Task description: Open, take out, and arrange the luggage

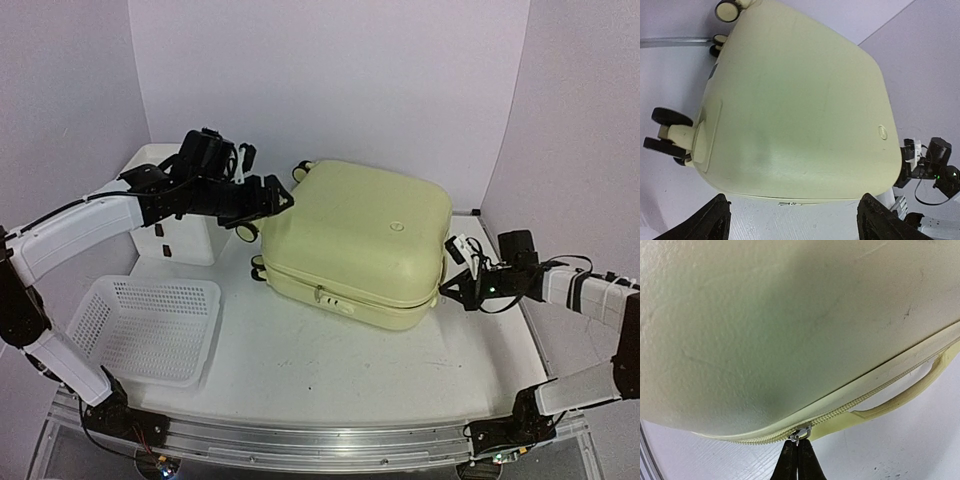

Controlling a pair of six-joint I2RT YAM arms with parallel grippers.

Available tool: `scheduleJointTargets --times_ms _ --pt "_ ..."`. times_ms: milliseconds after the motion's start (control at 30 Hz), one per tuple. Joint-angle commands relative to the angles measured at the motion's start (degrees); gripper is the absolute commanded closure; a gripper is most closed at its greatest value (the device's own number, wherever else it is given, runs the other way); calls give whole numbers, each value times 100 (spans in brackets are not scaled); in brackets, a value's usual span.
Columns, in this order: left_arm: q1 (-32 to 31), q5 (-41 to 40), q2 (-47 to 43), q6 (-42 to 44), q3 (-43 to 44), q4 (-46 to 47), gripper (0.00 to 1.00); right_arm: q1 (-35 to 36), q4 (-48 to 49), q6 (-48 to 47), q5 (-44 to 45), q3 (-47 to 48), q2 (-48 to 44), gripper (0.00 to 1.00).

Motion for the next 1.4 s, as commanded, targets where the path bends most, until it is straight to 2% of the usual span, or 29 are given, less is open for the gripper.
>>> scheduleJointTargets --times_ms 0,133,200,300,433,567,667,767,900,1000,1067,1200,1367 --pt "27 -570 -135 -594 -171 -264 10 82 742 424 -299 -141 -333 100" --pt "22 -356 51 -654 80 -301 9 82 638 327 -338 -251 -574 100" --pt "-110 -97 273 -262 417 -320 11 80 198 -24 -772 -94 -594 100" --pt "-661 -234 486 557 827 -364 10 237 -85 -184 -1083 -34 -717 100" --pt "-1708 -1311 881 2204 1491 -397 6 416 -10 -19 -1307 -196 -1040 100" --pt "-2463 -2311 1631 3553 2173 -430 6 549 34 213 -1539 -259 -1242 100" --pt "-2816 -2967 2272 4200 2835 -534 5 677 17 394 -1444 -314 -1299 100" --pt "-3014 -3307 2877 4422 3574 -721 4 764 -94 624 -1062 -343 -1418 100" --pt "-3145 -3913 3529 4294 4371 -1058 4 770 -178 1155 -551 -336 -1657 100" --pt "-3153 -3815 3393 3475 4409 -1586 4 770 -390 1228 -401 -224 -1693 100" --pt "-3153 -3297 3009 2690 4029 -1770 6 775 -504 1170 -404 -166 -1693 100" --pt "-3039 -2384 1985 1148 2671 -1689 8 776 -549 1091 -468 -31 -1672 100" --pt "-2681 -1665 1013 292 1561 -1490 6 776 -579 1025 -583 103 -1579 100"
